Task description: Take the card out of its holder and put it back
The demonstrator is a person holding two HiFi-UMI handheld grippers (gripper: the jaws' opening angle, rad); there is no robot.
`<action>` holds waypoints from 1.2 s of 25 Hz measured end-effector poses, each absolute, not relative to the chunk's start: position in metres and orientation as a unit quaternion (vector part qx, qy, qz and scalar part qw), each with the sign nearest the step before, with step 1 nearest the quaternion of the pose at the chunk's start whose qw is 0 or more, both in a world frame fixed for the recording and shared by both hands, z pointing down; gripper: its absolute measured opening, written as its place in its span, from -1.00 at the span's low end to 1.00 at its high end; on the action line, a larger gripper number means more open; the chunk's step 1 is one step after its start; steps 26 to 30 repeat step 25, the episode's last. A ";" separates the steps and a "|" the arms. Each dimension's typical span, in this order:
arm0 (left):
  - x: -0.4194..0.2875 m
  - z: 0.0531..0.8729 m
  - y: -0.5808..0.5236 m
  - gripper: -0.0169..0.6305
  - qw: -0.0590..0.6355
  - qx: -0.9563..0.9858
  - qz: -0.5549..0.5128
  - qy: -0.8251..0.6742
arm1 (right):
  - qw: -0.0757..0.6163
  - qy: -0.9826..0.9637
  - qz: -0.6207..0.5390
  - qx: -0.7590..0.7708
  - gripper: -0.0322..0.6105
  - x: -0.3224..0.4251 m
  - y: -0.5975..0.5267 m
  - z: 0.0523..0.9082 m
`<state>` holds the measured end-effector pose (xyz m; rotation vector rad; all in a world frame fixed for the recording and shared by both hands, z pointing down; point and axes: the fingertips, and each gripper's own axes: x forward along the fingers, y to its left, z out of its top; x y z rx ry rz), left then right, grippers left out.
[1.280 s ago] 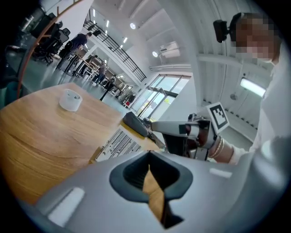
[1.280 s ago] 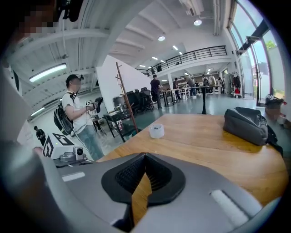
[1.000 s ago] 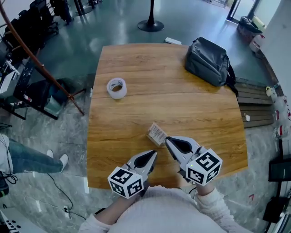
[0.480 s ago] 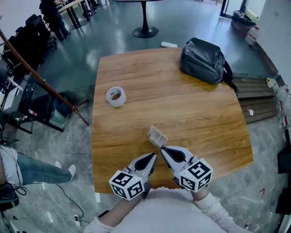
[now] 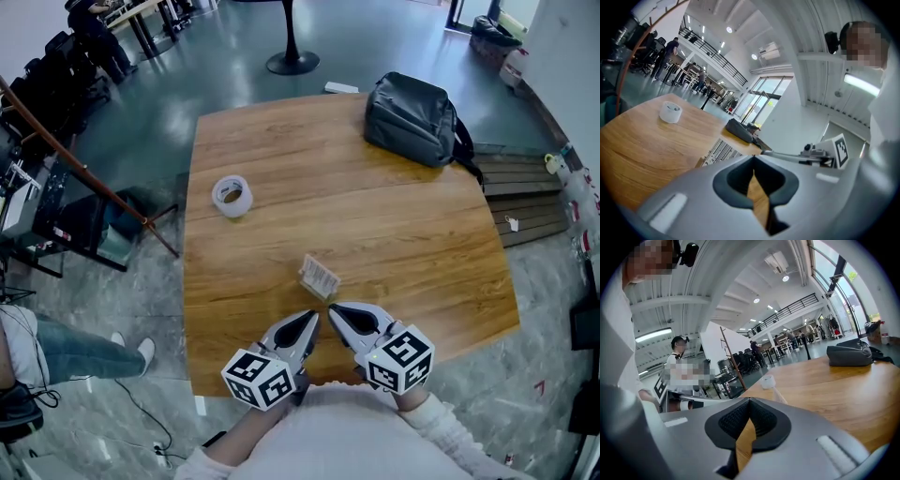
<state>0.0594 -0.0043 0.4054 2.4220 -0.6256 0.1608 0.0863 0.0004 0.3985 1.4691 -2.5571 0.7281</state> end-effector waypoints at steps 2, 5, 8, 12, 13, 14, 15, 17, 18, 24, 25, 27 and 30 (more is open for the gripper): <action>0.061 0.407 -0.004 -0.92 0.317 0.917 0.062 -0.234 | 0.052 -0.842 0.239 0.480 -0.90 0.086 0.001 0.399; 0.064 0.409 -0.003 -0.92 0.325 0.915 0.065 -0.229 | 0.053 -0.841 0.244 0.480 -0.90 0.087 0.002 0.401; 0.064 0.411 -0.001 -0.92 0.333 0.912 0.065 -0.230 | 0.057 -0.842 0.250 0.474 -0.90 0.086 0.004 0.404; 0.059 0.412 -0.003 -0.92 0.335 0.909 0.062 -0.241 | 0.065 -0.846 0.254 0.465 -0.90 0.081 0.005 0.409; 0.059 0.411 -0.003 -0.92 0.334 0.909 0.061 -0.243 | 0.067 -0.846 0.254 0.463 -0.90 0.081 0.005 0.410; 0.060 0.411 -0.002 -0.92 0.333 0.909 0.061 -0.243 | 0.069 -0.847 0.254 0.462 -0.90 0.080 0.006 0.410; 0.060 0.410 -0.002 -0.92 0.334 0.909 0.061 -0.242 | 0.070 -0.848 0.254 0.460 -0.90 0.080 0.006 0.409; 0.061 0.409 -0.001 -0.92 0.336 0.909 0.061 -0.241 | 0.072 -0.848 0.254 0.459 -0.90 0.079 0.006 0.409; 0.060 0.409 -0.001 -0.92 0.337 0.908 0.060 -0.241 | 0.072 -0.848 0.255 0.459 -0.90 0.079 0.005 0.409; 0.056 0.411 -0.003 -0.92 0.342 0.902 0.055 -0.259 | 0.072 -0.848 0.260 0.457 -0.90 0.081 0.008 0.410; 0.055 0.411 -0.003 -0.92 0.342 0.901 0.054 -0.263 | 0.072 -0.848 0.260 0.457 -0.90 0.082 0.009 0.410; 0.055 0.411 -0.003 -0.92 0.342 0.901 0.054 -0.263 | 0.072 -0.848 0.260 0.457 -0.90 0.082 0.009 0.410; 0.055 0.411 -0.003 -0.92 0.342 0.901 0.054 -0.263 | 0.072 -0.848 0.260 0.457 -0.90 0.082 0.009 0.410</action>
